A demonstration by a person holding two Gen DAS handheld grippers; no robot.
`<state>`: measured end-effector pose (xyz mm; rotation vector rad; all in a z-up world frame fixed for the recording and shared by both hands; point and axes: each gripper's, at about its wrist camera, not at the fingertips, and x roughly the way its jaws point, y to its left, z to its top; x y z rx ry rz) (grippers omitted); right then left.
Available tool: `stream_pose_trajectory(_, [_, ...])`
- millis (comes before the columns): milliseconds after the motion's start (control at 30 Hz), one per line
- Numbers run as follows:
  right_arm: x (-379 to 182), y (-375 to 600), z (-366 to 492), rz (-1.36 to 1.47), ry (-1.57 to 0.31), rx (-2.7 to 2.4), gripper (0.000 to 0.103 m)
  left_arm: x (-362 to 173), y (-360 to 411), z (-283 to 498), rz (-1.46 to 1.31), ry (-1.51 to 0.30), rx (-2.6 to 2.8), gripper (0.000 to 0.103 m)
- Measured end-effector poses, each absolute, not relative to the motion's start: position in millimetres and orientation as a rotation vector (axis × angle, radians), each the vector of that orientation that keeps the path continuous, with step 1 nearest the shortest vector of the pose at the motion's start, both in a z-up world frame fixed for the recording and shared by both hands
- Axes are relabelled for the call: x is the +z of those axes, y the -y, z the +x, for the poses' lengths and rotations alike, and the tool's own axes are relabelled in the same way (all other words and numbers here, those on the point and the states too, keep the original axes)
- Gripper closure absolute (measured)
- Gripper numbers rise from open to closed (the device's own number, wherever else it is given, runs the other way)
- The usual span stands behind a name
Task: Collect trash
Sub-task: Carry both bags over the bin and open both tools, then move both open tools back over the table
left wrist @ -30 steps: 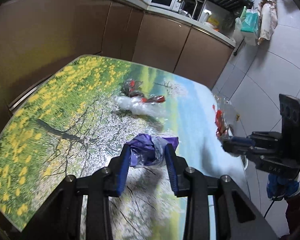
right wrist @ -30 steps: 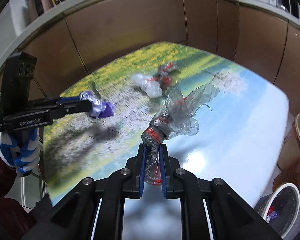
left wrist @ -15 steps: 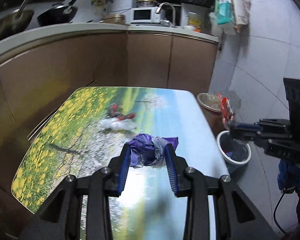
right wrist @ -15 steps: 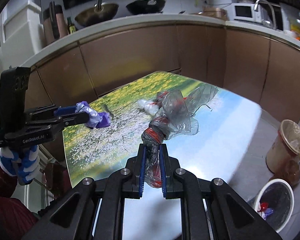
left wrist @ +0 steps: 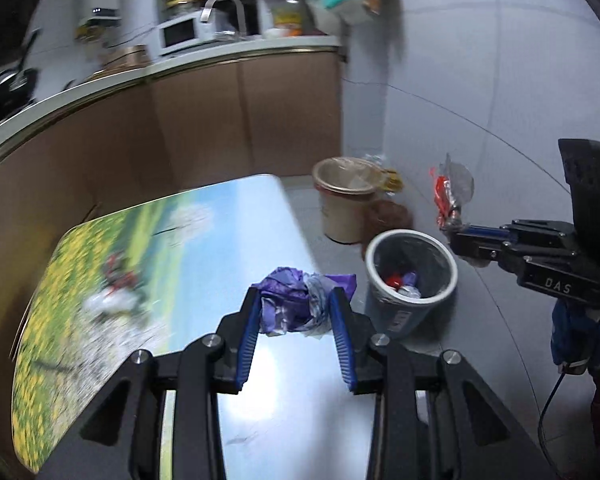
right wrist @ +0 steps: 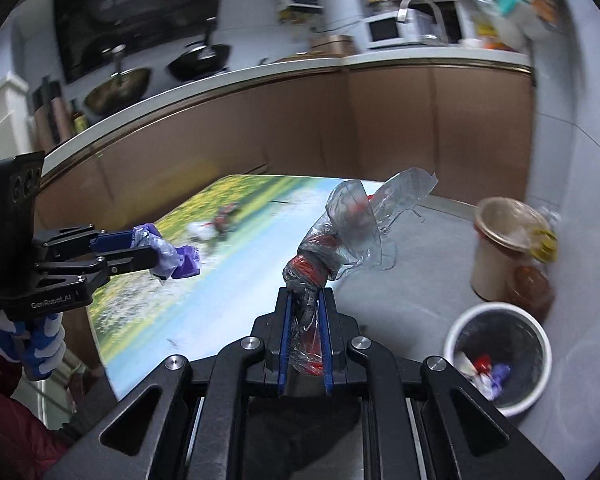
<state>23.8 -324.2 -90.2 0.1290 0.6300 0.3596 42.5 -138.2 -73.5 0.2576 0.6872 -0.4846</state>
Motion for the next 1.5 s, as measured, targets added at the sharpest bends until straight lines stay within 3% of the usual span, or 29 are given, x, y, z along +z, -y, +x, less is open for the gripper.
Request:
stream_pose_trajectory(467, [-192,465,79,0.349,-0.755,0.031,0.09,-129,339,161,0.337,-0.789,-0.738,0.07])
stream_pose_trajectory(800, [-263,526,145,0.394,-0.862,-0.105,0.085,-195,434,239,0.276,-0.911,-0.767,0.063])
stream_pose_trajectory(833, [-268,530,150,0.4,-0.869,-0.12,0.082,-198,437,241,0.27,-0.919,-0.77,0.062])
stream_pose_trajectory(900, [-275,536,154,0.403,-0.874,-0.148,0.065,-205,444,246,0.256,-0.928,-0.772,0.054])
stream_pose_trajectory(967, [-281,540,156,0.408,-0.881,-0.172,0.061,-206,447,249,0.246,-0.924,-0.776,0.052])
stream_pose_trajectory(1200, [-272,534,144,0.384,-0.883,-0.197,0.059,-187,419,236,0.213,-0.875,-0.742,0.052])
stream_pose_trajectory(1500, [-212,492,111,0.336,-0.789,-0.155,0.058,-141,351,184,0.21,-0.747,-0.624,0.051])
